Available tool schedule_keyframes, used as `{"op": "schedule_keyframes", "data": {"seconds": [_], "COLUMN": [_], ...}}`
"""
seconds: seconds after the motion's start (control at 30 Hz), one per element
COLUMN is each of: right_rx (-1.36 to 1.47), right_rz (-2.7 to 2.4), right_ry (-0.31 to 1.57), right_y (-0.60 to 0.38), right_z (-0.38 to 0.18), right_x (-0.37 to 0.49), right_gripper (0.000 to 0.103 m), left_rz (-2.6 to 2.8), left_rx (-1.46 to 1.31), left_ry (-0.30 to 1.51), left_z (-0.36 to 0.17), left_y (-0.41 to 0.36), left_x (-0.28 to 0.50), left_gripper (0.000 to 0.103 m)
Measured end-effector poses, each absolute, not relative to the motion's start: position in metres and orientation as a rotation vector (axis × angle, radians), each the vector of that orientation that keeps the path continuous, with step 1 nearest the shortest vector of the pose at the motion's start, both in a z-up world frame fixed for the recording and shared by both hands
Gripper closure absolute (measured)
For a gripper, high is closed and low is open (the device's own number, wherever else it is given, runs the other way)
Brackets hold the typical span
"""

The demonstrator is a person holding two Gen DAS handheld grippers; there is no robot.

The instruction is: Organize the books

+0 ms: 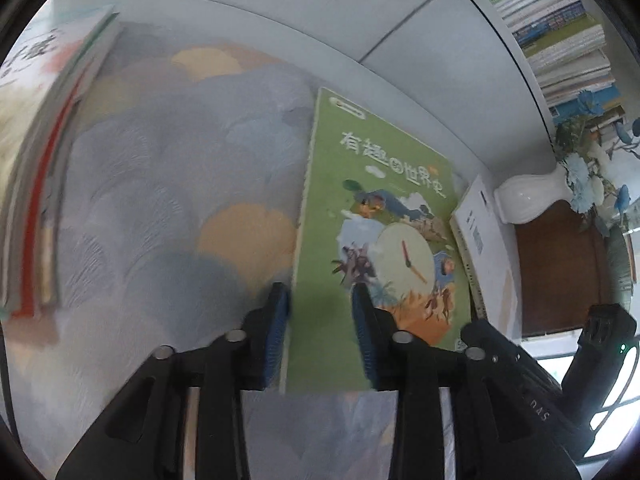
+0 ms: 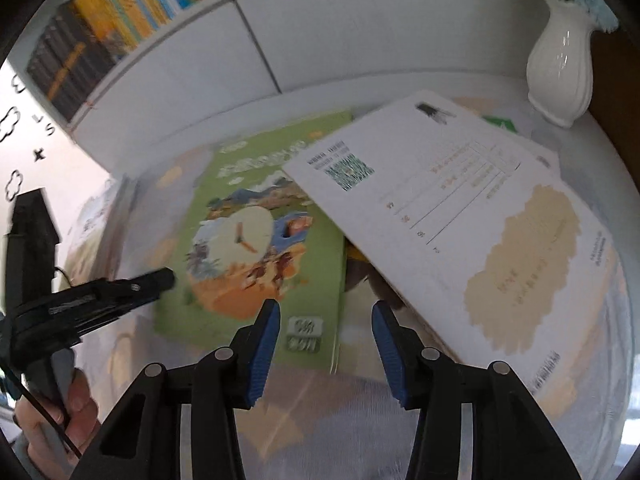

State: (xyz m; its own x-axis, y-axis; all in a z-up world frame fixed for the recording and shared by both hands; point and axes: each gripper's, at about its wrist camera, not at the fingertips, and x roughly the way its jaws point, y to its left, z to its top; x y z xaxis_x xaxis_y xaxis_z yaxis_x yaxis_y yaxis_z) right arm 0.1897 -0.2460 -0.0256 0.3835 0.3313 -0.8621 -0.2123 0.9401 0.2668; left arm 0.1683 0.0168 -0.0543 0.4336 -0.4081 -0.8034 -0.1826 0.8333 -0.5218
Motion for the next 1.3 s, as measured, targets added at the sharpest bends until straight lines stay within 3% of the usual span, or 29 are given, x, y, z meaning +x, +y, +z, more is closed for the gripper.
{"op": "schedule_keyframes", "data": {"seconds": [0.03, 0.33, 0.8, 1.17, 1.3], "right_rx": [0.124, 0.057, -0.033, 0.039, 0.063], "right_rz": [0.346, 0.432, 0.552, 0.57, 0.573], "right_ry": [1.102, 1.128, 1.32, 1.38, 1.338], "right_y": [-0.245, -0.223, -0.238, -0.262, -0.257], "right_z": [-0.025, -0.024, -0.046, -0.048, -0.051], "right_x": [0.192, 0.188, 0.021, -0.01, -0.017], "right_gripper": [0.056, 0.051, 0.051, 0.053, 0.056], "left_rz": [-0.173, -0.184, -0.157, -0.139, -0.139], "left_rx": [-0.604, -0.484, -0.567, -0.405, -0.522], "left_ry": [1.13, 1.156, 1.266, 1.299, 1.281], "left_z": [-0.054, -0.04, -0.054, -0.055, -0.054], "left_y": [0.016, 0.005, -0.012, -0.026, -0.019], "left_x": [0.17, 0.12, -0.055, -0.079, -0.079], "left_gripper": [0.062, 0.062, 0.062, 0.062, 0.062]}}
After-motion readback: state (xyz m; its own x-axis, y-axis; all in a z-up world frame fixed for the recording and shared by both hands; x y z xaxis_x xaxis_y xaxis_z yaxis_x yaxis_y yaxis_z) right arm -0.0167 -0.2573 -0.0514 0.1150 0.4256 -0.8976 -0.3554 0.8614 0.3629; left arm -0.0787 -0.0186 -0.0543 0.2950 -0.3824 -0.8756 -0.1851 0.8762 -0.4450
